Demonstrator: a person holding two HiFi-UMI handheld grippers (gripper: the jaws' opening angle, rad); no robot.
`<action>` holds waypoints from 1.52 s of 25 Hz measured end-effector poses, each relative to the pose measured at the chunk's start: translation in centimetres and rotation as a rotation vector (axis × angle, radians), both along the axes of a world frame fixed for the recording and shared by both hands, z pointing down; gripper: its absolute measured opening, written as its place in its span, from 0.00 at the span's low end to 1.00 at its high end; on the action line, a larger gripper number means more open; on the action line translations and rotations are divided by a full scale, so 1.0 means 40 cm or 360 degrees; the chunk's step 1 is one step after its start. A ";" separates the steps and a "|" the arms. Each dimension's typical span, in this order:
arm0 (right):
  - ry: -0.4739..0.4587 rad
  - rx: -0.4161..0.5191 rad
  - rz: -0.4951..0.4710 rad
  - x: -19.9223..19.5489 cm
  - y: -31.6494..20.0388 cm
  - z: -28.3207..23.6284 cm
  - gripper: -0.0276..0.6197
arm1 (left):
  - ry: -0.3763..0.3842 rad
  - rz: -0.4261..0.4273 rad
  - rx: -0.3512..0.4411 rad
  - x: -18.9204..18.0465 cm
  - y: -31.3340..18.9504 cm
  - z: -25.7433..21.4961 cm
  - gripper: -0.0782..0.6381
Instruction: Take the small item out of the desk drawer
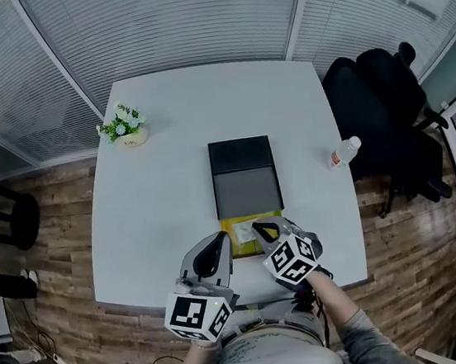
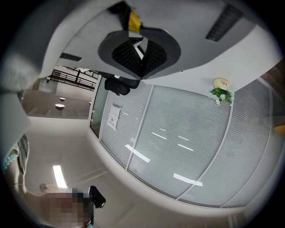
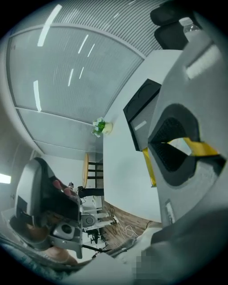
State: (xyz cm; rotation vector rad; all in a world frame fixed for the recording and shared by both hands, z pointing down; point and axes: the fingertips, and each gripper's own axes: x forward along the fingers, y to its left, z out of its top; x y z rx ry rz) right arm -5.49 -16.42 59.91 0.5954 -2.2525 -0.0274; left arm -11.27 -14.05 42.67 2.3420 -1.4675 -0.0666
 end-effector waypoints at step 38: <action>0.0502 -0.0477 -0.0231 -0.024 0.030 0.352 0.13 | 0.0032 -0.0070 -0.0115 -0.087 0.012 0.091 0.10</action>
